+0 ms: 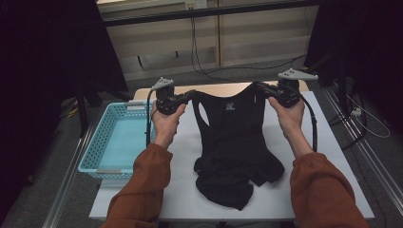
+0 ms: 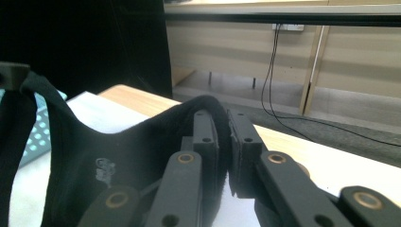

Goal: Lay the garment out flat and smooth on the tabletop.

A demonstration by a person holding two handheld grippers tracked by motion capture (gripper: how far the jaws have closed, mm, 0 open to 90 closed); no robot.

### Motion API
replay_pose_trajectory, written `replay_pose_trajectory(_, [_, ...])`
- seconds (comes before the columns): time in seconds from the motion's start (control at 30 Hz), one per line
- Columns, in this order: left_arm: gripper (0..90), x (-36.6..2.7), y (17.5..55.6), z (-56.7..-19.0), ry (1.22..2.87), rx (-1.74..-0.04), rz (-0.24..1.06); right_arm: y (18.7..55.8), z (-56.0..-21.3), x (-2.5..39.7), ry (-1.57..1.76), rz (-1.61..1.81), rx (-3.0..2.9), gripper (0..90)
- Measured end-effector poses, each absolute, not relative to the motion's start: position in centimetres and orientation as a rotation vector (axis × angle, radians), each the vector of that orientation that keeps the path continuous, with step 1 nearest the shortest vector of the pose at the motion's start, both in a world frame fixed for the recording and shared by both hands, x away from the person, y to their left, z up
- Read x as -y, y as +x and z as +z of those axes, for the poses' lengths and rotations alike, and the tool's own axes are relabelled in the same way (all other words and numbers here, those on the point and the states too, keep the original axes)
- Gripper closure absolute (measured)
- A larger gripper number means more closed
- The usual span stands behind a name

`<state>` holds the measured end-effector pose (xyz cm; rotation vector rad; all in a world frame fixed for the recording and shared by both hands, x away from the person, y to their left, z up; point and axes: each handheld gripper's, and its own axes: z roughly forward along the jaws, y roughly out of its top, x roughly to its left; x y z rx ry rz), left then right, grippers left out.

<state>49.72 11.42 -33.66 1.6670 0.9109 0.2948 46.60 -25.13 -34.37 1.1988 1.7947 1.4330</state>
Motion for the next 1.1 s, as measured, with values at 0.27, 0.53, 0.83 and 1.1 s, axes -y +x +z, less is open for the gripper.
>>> replay_pose_trajectory(0.27, [88.9,-10.9,51.1,-34.3,1.660,-0.942,0.299,48.2,-34.4,23.7,1.197,1.392,-1.813,83.2])
replay_pose_trajectory(0.53, [88.8,-10.1,52.3,-36.7,1.699,-0.978,0.265,49.5,-37.2,23.7,1.263,1.357,-1.842,83.4])
replay_pose_trajectory(0.83, [88.7,-9.7,54.3,-38.1,1.718,-1.029,0.273,51.0,-38.8,23.8,1.310,1.326,-1.846,83.0])
replay_pose_trajectory(1.1, [58.2,-9.2,55.4,-39.5,1.724,-1.079,0.260,52.3,-40.6,23.9,1.369,1.275,-1.872,50.2])
